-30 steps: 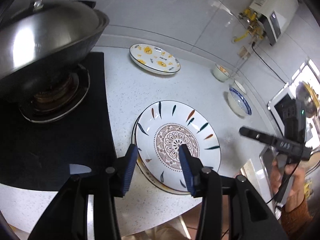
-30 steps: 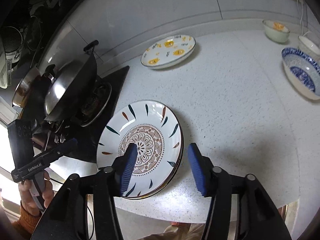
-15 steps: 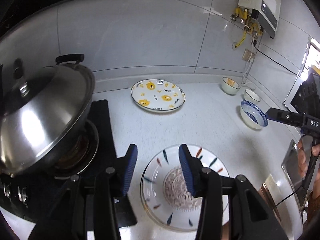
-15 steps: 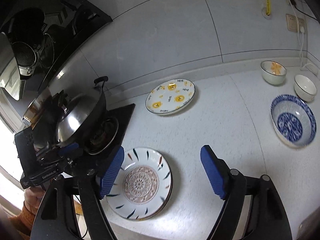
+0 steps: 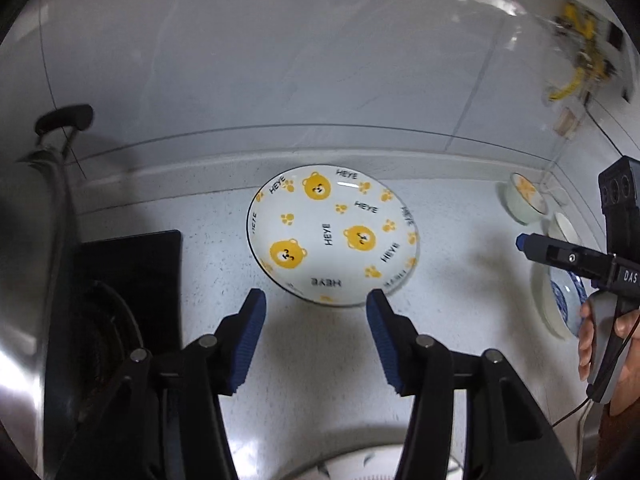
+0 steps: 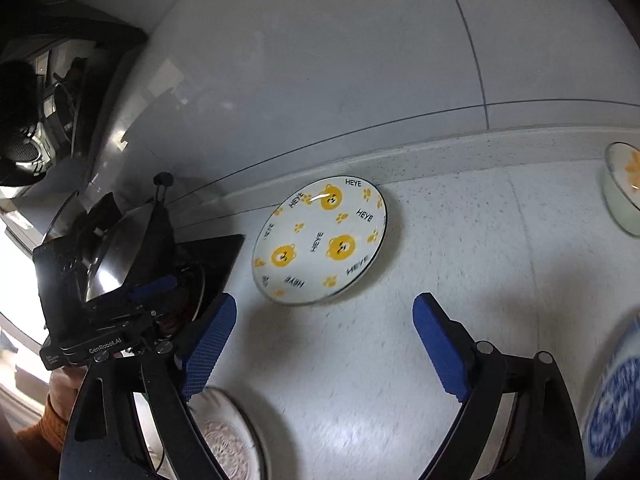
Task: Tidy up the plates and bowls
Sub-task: 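Move the right gripper to the smaller bear-print plate and grasp its rim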
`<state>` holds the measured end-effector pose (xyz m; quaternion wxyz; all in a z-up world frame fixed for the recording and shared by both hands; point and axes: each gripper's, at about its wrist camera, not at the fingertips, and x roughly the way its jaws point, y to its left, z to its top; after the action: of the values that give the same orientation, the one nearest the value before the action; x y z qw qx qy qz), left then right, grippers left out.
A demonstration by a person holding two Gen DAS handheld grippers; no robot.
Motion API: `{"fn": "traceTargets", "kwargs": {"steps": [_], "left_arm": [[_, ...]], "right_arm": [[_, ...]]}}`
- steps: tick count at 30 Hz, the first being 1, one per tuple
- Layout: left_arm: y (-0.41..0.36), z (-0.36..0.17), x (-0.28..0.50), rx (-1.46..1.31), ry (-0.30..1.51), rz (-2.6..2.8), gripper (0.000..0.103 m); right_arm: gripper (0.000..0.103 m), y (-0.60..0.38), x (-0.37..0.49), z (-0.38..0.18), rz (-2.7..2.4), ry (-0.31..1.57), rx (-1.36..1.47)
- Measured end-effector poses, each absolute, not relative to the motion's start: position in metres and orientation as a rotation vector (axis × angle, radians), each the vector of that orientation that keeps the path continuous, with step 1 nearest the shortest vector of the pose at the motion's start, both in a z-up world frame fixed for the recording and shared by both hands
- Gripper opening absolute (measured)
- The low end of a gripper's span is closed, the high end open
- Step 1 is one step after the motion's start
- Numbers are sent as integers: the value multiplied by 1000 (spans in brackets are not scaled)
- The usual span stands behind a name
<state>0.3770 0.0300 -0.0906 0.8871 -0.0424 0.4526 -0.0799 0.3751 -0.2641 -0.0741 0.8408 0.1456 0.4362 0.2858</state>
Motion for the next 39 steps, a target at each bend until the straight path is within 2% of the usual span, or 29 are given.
{"fn": "traceTargets", "kwargs": {"steps": [9,19,23,25,27,31,34,36,39], "left_arm": [[52,-144,454,-169,1068,-47,51],[69,-185,486,-272,1130,-29,51],[74,-197,493,-358,1145,-72,50],[76,-201,496,-395,1153,-93,49],[79,-208,501,-456,1160,-129,43],[82,-212,509,-501,1173,-177,42],[82,-214,510,-520,1177,-178,41],[85,-214,512,-486,1189,-133,15],[89,-217,507,-530,1198,-147,13]], "right_arm": [[87,-244,469,-125,663,1072,376],[84,-225,507,-160,645,1182,357],[69,-221,514,-167,670,1213,342],[55,-218,514,-168,677,1218,325],[46,-216,518,-171,683,1227,314],[29,-212,524,-175,707,1242,306],[23,-216,524,-176,710,1240,295],[16,-221,524,-178,701,1237,296],[11,-232,521,-179,687,1239,304]]}}
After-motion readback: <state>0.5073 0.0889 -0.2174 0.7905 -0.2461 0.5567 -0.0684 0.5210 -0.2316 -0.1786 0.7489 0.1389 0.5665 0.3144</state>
